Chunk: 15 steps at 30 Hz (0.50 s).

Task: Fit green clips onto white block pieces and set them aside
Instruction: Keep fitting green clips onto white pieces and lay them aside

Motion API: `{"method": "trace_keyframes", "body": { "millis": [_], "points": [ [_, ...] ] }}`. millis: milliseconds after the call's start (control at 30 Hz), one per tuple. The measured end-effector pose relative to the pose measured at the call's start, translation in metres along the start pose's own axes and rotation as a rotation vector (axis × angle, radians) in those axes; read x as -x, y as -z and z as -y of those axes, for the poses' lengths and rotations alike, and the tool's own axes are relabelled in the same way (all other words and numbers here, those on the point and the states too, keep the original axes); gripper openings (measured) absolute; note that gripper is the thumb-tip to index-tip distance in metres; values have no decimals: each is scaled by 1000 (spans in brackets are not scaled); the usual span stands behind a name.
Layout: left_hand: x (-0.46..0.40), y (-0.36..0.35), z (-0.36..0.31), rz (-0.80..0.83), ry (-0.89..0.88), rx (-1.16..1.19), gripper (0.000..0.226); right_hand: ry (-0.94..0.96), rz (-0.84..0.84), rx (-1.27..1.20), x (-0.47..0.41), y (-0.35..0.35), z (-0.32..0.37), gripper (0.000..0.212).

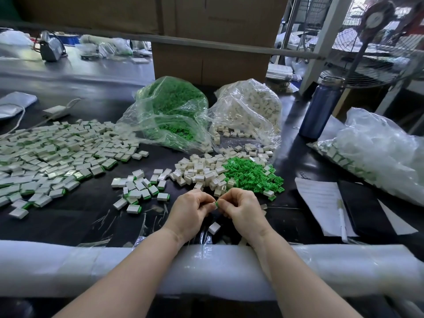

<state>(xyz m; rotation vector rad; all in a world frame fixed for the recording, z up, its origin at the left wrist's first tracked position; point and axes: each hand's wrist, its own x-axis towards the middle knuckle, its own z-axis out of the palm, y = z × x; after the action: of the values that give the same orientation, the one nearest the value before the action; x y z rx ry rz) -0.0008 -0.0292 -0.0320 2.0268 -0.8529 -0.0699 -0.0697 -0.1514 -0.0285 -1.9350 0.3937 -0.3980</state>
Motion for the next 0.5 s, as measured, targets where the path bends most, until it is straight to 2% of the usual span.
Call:
{"method": "trace_keyframes", "body": {
  "millis": [100, 233, 500],
  "points": [
    [-1, -1, 1, -22, 10, 16, 10, 5, -21, -24, 0, 0, 1, 18],
    [-2, 0, 1, -28, 110, 196, 8, 11, -65, -93, 0, -4, 2, 17],
    [-3, 2, 0, 11, 164, 320, 6, 1, -46, -254, 2, -1, 5, 19]
  ]
}}
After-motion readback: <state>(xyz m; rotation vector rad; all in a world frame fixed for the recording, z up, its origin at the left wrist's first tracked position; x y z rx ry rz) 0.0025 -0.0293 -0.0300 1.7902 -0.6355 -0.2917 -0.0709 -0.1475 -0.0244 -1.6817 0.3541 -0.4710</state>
